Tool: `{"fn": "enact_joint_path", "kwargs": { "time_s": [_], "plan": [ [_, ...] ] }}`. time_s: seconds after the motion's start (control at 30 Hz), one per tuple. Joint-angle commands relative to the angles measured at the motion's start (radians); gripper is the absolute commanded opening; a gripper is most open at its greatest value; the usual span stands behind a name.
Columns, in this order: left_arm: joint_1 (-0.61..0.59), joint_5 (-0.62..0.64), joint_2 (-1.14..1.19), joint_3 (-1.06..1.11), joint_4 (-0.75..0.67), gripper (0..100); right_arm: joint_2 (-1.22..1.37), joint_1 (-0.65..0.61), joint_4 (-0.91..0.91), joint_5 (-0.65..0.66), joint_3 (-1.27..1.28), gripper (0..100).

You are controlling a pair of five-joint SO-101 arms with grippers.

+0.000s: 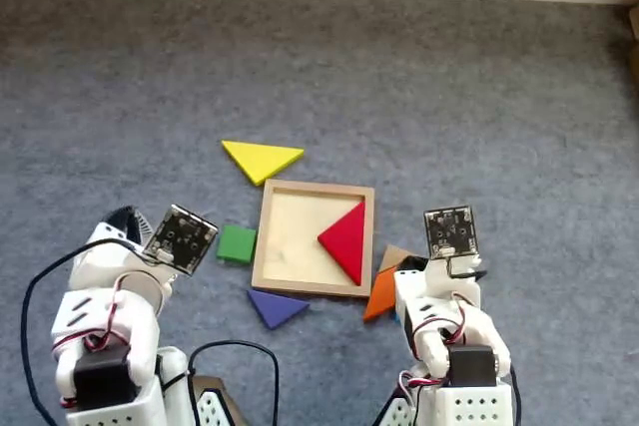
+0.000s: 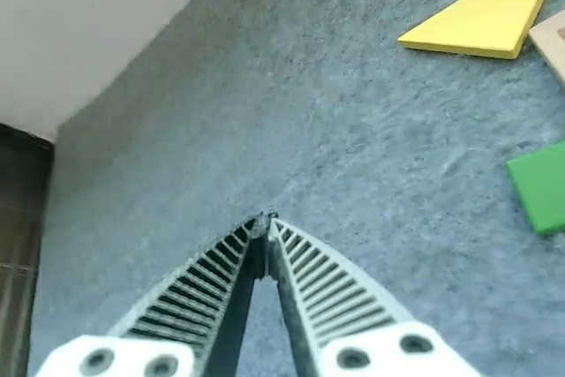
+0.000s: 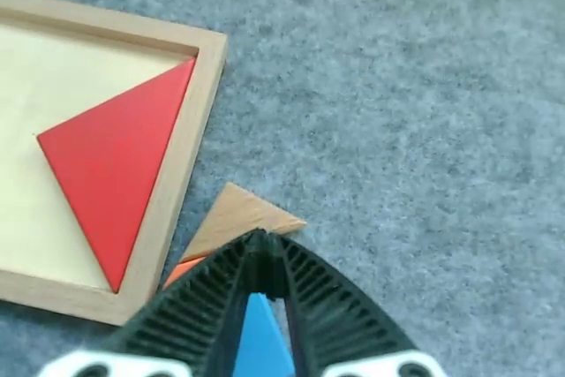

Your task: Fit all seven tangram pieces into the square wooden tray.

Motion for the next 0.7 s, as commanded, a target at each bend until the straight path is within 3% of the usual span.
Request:
{"fn": "enact_joint_path", "kwargs": {
  "time_s": [0.0, 0.13, 0.33, 0.67],
  "plan": [
    [0.028, -0.107, 0.119, -0.156, 0.014, 6, -0.012, 0.016, 0.022, 0.008, 0.116, 2.1],
    [0.028, -0.147, 0.381, -0.338, 0.02, 9, -0.012, 0.016, 0.019, 0.008, 0.116, 2.1],
    [0.082, -0.149, 0.872, -0.611, 0.012, 22, -0.012, 0.012, 0.016, 0.012, 0.116, 2.1],
    [0.262, -0.358, 1.523, -1.038, 0.02, 23, -0.012, 0.016, 0.021, 0.014, 0.116, 2.1]
  ]
}}
